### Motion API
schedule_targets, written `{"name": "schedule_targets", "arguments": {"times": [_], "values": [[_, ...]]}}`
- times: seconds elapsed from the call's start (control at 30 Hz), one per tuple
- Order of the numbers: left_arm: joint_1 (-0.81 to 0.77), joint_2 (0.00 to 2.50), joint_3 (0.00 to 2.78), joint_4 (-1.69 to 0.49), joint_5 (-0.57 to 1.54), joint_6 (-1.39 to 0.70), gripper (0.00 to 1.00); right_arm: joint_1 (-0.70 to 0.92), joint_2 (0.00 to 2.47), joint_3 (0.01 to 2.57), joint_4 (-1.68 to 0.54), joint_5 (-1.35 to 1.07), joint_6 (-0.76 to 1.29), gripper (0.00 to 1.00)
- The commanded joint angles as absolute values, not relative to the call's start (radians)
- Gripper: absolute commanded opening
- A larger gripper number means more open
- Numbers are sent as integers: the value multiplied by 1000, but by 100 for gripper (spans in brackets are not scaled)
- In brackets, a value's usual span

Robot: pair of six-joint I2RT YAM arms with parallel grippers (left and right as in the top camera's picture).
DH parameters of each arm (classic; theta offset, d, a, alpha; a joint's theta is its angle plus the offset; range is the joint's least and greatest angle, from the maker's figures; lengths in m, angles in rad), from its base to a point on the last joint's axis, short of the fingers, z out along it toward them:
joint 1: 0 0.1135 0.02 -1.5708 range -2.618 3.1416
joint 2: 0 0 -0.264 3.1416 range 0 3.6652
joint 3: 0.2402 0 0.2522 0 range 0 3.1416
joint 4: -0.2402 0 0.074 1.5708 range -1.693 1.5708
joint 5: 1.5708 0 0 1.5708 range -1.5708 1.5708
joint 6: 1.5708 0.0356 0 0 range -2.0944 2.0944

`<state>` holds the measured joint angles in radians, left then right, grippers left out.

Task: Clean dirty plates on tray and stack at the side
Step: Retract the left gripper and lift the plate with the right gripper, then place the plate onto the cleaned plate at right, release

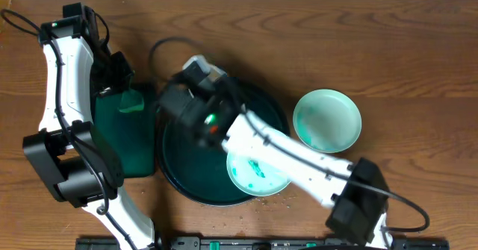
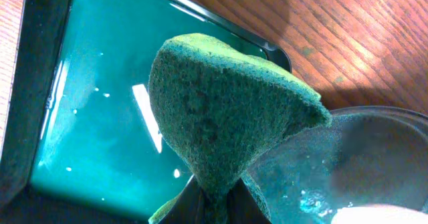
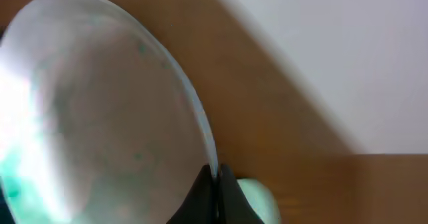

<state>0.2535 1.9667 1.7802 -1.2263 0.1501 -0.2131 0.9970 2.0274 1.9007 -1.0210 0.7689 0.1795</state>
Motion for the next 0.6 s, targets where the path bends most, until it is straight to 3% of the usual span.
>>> {"name": "schedule_targets", "arguments": {"times": [0.0, 0.23, 0.57], "values": [[254, 1951, 1802, -1229, 140, -223, 8, 878, 1968, 1902, -1007, 239, 203, 1], [254, 1951, 1801, -1230, 140, -223, 7, 582, 1878, 1902, -1026, -218, 183, 1], [254, 1950, 1801, -1234, 140, -223, 8, 102, 1704, 1900, -1336, -353, 121, 1]]}}
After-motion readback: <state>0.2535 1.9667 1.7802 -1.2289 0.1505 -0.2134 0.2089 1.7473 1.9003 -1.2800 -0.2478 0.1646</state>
